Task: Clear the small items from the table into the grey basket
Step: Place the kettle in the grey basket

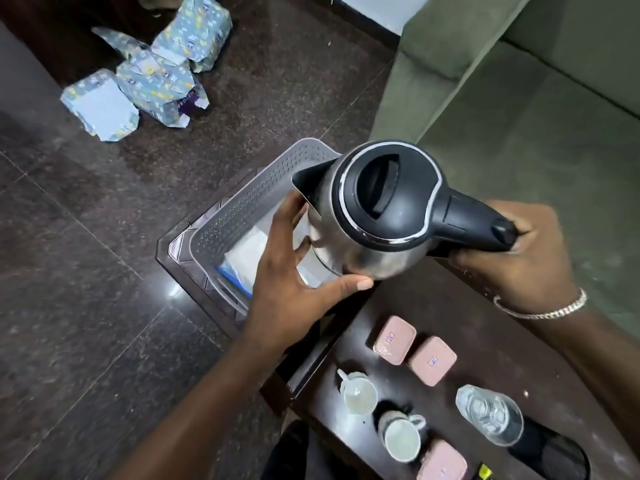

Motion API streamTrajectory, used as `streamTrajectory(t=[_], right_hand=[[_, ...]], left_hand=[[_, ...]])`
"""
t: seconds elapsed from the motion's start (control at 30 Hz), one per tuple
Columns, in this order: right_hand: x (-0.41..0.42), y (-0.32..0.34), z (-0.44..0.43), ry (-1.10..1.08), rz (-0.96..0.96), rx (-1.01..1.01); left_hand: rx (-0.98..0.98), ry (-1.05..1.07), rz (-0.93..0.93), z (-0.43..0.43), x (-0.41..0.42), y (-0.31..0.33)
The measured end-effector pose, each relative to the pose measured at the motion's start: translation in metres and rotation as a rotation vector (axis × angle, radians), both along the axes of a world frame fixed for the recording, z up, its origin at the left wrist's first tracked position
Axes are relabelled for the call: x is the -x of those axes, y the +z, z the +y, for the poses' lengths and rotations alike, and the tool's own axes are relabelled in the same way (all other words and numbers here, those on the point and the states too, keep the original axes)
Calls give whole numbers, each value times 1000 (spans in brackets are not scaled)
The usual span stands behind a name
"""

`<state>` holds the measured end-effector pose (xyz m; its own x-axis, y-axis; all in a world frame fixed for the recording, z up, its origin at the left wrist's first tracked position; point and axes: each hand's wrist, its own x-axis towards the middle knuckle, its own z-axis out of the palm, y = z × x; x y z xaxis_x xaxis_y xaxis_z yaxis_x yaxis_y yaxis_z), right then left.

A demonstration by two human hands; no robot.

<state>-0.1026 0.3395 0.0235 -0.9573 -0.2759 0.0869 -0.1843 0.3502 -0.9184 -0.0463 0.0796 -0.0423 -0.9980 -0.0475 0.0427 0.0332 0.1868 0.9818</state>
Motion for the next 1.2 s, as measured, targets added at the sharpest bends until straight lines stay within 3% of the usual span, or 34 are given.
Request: streamTrajectory(t=[0.43, 0.93, 1.2], right_hand=[[62, -97, -43, -21, -213, 19], [71, -100, -46, -60, -295, -45], [71, -108, -41, -89, -196, -293]], left_hand=[[-25, -75, -117, -42, 78, -78], [-39, -109, -208, -44, 94, -98], [396, -213, -201, -69, 82, -115]])
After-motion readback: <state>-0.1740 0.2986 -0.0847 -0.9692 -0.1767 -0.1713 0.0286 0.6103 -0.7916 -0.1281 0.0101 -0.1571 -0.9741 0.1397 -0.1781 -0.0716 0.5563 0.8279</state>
